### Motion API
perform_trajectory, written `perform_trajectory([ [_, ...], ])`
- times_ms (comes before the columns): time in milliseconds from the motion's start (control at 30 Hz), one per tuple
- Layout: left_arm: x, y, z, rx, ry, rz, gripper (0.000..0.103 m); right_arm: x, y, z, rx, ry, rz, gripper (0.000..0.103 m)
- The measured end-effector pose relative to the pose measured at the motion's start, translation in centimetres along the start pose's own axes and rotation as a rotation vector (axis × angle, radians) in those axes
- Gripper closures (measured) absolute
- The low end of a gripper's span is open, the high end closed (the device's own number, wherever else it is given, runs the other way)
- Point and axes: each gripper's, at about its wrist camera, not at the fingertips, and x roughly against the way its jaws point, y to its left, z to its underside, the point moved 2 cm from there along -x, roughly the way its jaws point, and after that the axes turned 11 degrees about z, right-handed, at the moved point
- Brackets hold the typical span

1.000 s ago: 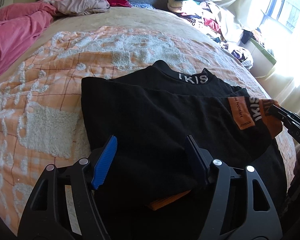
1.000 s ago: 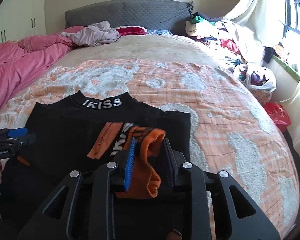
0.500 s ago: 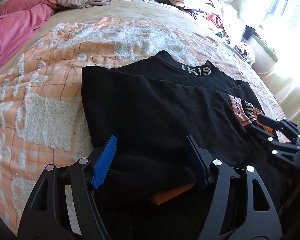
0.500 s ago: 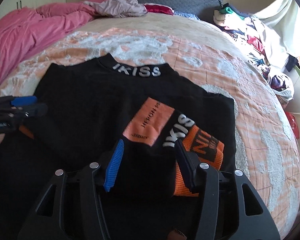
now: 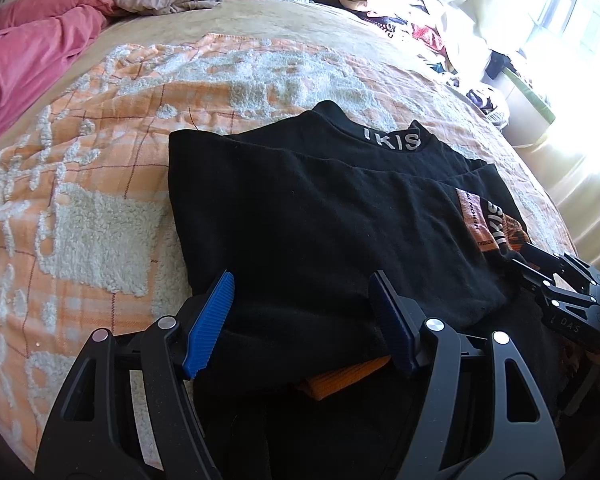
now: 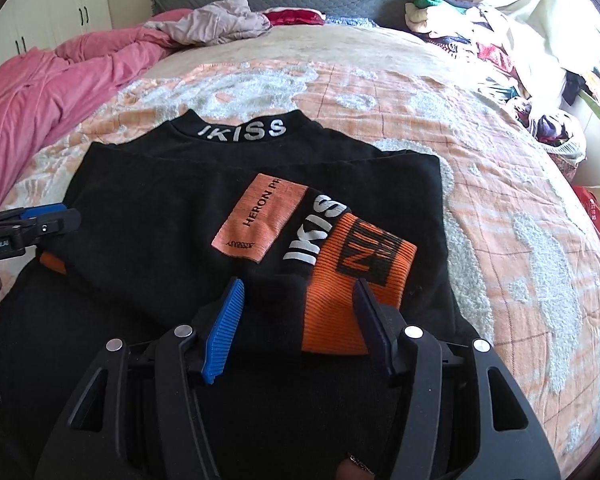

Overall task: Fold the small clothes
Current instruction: 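Lower the orange cuff onto the shirt body and open the right gripper, then move both grippers down to the hem of the black sweatshirt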

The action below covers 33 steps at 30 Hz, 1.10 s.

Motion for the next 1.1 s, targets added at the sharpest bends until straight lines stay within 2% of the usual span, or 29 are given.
perform_trajectory([
  [67, 0.2, -0.1, -0.1, 0.001, -0.002, -0.001, 0.041, 0.6, -0.6, 0.3, -0.015, -0.016, -0.008, 0.047],
  [133, 0.3, -0.3, 0.0, -0.002, -0.003, -0.006, 0.041, 1.2, -1.0, 0.5, -0.029, -0.027, -0.017, 0.039],
  [267, 0.2, -0.3, 0.0, -0.002, -0.003, -0.01, 0.041, 1.9, -1.2, 0.7, -0.042, -0.047, -0.037, 0.035],
  [400, 0.6, -0.5, 0.1, -0.003, -0.01, -0.015, 0.038, 2.8, -1.5, 0.7, -0.078, -0.077, -0.074, 0.023],
  [567, 1.6, -0.8, 0.1, -0.001, -0.03, -0.018, 0.034, 3.9, -2.3, 0.6, -0.113, -0.105, -0.079, 0.019],
  [600, 1.9, -0.9, 0.1, -0.001, -0.035, -0.018, 0.033, 4.0, -2.6, 0.6, -0.123, -0.111, -0.079, 0.013],
  [633, 2.0, -0.9, 0.0, -0.001, -0.039, -0.018, 0.03, 4.3, -2.8, 0.7, -0.132, -0.117, -0.081, 0.012],
  [800, 3.2, -0.8, -0.4, 0.02, -0.079, -0.025, 0.02, 4.8, -3.1, 0.5, -0.144, -0.134, -0.071, 0.01],
  [933, 4.2, -1.0, -0.4, 0.012, -0.108, -0.052, 0.012, 5.8, -3.8, 0.6, -0.173, -0.169, -0.068, 0.005],
  [1100, 4.8, -0.9, -0.4, 0.023, -0.127, -0.061, 0.01, 6.1, -4.3, 0.5, -0.183, -0.176, -0.082, 0.005],
])
